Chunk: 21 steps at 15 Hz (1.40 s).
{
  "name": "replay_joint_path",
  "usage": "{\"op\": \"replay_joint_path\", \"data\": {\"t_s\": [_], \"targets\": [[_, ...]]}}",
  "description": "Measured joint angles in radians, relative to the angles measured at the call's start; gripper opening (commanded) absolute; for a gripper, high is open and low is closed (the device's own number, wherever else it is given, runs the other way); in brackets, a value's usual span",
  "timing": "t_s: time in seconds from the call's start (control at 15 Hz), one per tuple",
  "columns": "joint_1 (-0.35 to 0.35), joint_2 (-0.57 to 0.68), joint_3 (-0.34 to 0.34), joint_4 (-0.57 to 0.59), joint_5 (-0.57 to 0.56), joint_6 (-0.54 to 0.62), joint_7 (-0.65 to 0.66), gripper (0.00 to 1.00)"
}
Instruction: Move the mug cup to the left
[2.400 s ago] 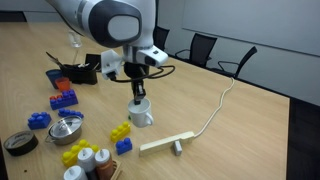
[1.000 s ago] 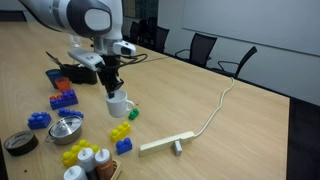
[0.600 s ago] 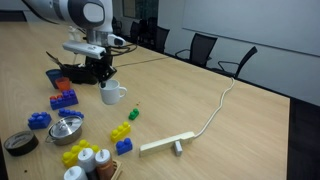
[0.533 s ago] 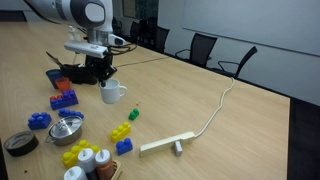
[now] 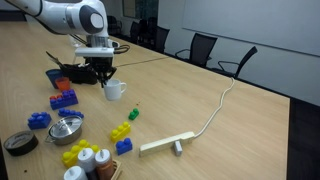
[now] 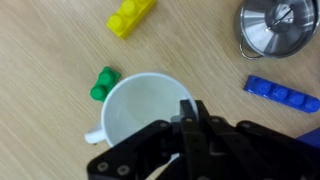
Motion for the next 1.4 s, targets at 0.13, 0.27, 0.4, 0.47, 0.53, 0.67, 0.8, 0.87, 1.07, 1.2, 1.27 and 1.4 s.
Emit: {"op": "replay_joint_path", "data": {"t_s": [0.13, 0.27, 0.4, 0.47, 0.53, 0.67, 0.8, 0.87, 1.07, 1.2, 1.27, 1.4], "targets": [[0.046, 0.059, 0.0, 0.054, -0.071, 0.003, -0.027, 0.02], [0.081, 0.117, -0.001, 0.099, -0.126, 0.023, -0.064, 0.02], [0.095, 0.169, -0.001, 0.138, -0.139, 0.058, -0.109, 0.02], [0.095, 0.191, 0.002, 0.154, -0.139, 0.075, -0.136, 0.02], [0.094, 0.209, 0.004, 0.169, -0.136, 0.089, -0.163, 0.02], [0.091, 0.235, 0.014, 0.194, -0.126, 0.101, -0.213, 0.02], [0.09, 0.253, 0.023, 0.214, -0.116, 0.102, -0.255, 0.02], [0.09, 0.26, 0.026, 0.22, -0.11, 0.102, -0.272, 0.02], [0.088, 0.282, 0.029, 0.226, -0.1, 0.102, -0.302, 0.02], [0.086, 0.297, 0.029, 0.227, -0.097, 0.102, -0.31, 0.02], [0.085, 0.304, 0.03, 0.229, -0.094, 0.102, -0.313, 0.02], [0.084, 0.313, 0.03, 0.232, -0.088, 0.101, -0.318, 0.02]]}}
